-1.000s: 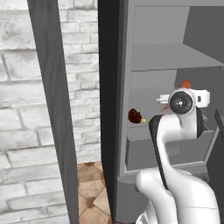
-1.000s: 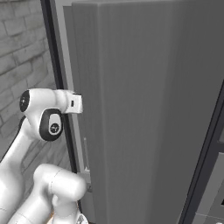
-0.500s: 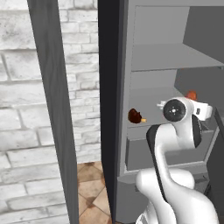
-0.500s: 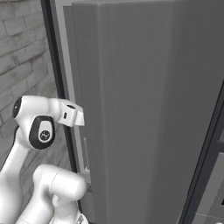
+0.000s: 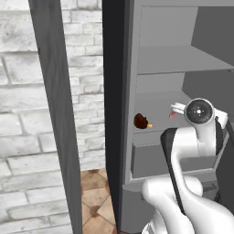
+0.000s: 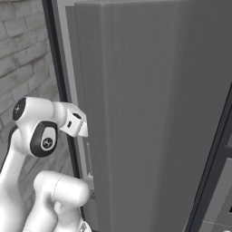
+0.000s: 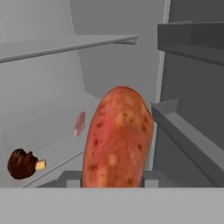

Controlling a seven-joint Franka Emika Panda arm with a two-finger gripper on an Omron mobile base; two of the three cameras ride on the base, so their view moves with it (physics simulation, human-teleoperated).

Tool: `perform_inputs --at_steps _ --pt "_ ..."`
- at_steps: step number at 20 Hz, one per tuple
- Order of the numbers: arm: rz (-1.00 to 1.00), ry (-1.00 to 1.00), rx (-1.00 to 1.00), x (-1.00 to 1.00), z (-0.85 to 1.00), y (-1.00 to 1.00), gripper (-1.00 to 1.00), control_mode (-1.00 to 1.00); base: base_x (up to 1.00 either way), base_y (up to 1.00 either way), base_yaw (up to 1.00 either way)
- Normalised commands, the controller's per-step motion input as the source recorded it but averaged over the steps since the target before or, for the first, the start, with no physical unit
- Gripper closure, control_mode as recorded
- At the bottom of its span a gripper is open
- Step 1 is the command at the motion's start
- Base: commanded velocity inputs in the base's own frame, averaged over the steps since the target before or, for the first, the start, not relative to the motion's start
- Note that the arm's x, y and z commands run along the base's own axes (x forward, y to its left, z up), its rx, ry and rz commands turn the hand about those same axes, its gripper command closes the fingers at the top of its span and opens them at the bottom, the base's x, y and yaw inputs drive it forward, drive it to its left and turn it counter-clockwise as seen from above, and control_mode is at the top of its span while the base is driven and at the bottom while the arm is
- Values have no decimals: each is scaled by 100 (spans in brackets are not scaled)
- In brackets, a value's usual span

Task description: Gather the sweet potato and bell pepper from the fridge and place them on a tray on the dining counter. Then gather the steaks from the fridge and place them on the other tray.

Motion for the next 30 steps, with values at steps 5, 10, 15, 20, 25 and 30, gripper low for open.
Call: perform_inputs --at_steps 5,10,15,20,25,30 --pt "0 0 0 0 0 0 100 100 -41 2 0" --pt "0 0 0 0 0 0 100 100 -19 13 2" --pt "0 0 0 0 0 0 100 100 -11 39 0" --pt "0 0 0 0 0 0 100 100 -18 33 -1" --pt "0 0 0 0 0 0 100 100 -45 2 -7" --pt "0 0 0 0 0 0 100 100 -52 0 -13"
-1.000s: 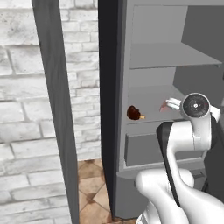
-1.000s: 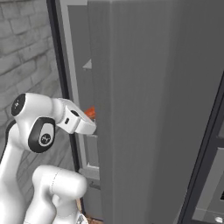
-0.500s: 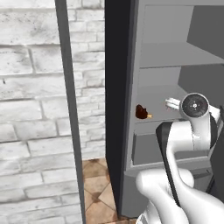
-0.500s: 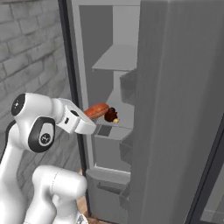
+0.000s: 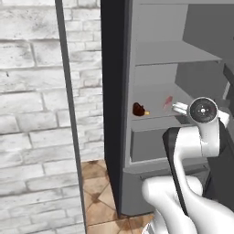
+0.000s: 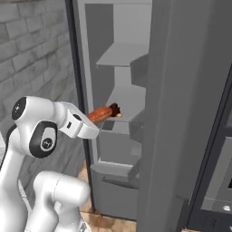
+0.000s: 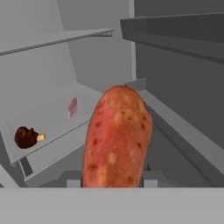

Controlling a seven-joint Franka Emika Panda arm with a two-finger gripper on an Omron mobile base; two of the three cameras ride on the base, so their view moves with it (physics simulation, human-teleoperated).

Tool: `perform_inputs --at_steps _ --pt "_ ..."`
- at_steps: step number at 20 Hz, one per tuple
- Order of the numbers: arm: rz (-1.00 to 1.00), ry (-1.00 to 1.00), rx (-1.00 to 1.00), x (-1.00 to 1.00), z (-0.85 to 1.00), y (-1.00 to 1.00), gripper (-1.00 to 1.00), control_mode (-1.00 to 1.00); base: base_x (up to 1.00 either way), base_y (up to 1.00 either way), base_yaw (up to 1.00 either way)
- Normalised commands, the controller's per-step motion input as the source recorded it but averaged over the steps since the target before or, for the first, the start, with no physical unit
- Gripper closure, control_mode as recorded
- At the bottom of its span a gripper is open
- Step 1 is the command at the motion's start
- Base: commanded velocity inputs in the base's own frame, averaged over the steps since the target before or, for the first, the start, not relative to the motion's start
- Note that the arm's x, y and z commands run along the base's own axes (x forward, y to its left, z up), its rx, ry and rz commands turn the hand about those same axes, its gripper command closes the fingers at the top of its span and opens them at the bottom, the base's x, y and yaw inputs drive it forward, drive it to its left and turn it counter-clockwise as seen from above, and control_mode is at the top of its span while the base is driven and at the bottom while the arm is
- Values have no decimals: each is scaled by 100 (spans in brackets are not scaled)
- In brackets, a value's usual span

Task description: Gather the sweet potato and bell pepper from the fridge and place them on a tray on the dining counter. Then gather the steaks from the fridge and place them on the other tray.

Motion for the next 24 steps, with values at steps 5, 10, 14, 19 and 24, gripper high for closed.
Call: perform_inputs --at_steps 5,10,14,19,24 --pt "0 0 0 0 0 0 100 100 -44 0 -11" --pt "0 0 0 0 0 0 100 100 -34 17 -6" --pt "0 0 0 0 0 0 100 100 -33 34 -4" --pt "0 0 0 0 0 0 100 100 -49 44 -5" --pt "0 0 0 0 0 0 100 100 -62 30 -6"
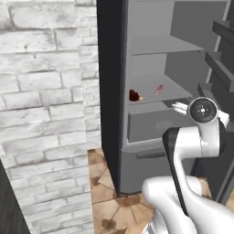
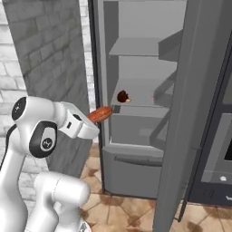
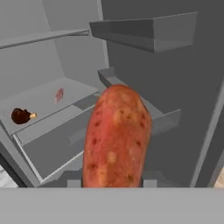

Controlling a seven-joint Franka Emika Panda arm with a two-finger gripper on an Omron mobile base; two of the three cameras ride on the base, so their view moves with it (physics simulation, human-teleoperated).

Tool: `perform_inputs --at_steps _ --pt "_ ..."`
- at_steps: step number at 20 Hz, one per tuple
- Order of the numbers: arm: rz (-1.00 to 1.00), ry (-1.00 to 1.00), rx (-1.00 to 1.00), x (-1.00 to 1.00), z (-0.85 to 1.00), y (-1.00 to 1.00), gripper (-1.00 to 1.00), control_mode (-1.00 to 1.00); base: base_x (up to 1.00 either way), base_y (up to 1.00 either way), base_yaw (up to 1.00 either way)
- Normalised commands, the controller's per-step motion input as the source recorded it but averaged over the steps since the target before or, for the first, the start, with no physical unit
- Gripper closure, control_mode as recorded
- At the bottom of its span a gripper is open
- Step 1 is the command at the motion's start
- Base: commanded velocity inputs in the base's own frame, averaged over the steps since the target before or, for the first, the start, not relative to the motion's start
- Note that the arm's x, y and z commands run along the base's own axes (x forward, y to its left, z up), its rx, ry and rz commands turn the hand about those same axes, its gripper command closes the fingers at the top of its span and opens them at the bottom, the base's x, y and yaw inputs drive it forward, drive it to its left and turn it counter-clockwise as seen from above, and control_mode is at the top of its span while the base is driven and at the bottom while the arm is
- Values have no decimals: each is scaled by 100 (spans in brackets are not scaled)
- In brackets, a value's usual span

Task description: Gather the sweet potato and bell pepper from the fridge and place them on a tray on the dining counter. Then gather the steaks from the fridge and place them on the other tray.

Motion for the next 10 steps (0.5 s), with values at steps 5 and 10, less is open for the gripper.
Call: perform_inputs --at_steps 5,10 --pt "0 0 0 0 0 0 100 100 -61 29 -7" --pt "0 0 0 0 0 0 100 100 -63 29 -7"
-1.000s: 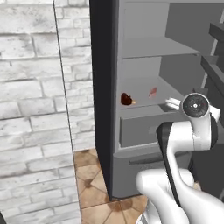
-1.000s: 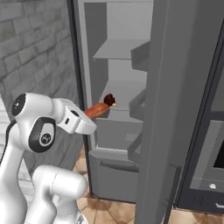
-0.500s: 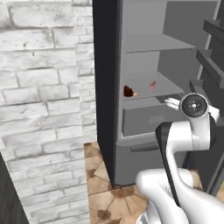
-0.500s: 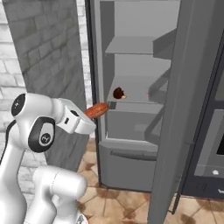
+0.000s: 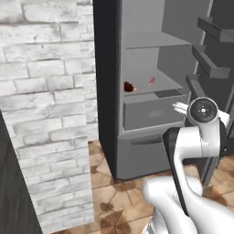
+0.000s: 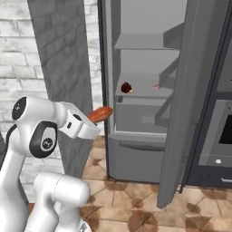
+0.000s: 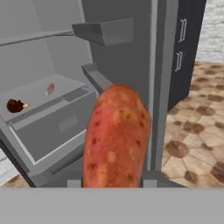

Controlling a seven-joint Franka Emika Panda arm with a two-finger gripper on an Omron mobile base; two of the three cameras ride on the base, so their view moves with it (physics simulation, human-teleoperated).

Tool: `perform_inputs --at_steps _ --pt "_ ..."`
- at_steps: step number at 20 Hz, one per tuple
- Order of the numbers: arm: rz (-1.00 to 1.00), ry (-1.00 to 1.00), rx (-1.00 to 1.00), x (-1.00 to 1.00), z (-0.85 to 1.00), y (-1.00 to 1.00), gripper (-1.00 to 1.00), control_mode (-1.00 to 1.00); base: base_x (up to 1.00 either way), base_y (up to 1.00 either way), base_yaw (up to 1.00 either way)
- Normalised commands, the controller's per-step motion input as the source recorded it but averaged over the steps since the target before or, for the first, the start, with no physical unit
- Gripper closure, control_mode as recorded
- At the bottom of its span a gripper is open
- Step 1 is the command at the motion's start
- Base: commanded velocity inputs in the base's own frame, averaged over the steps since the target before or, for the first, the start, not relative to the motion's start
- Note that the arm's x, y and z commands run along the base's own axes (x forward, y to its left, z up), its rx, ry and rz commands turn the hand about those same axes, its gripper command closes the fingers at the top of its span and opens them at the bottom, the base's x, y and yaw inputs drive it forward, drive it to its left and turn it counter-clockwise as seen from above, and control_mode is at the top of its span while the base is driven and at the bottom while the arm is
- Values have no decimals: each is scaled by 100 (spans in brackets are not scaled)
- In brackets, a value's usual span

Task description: Gather the sweet potato and bell pepper from the fridge and place them on a tray on the dining counter. Then gather the steaks from the fridge and place them on the other tray.

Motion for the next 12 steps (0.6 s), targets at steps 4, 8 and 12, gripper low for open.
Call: perform_inputs --at_steps 4,8,12 --pt "0 0 0 0 0 0 100 100 -64 30 -7" --pt "0 0 0 0 0 0 100 100 -67 26 -8" --pt "0 0 0 0 0 0 100 100 -66 24 -8"
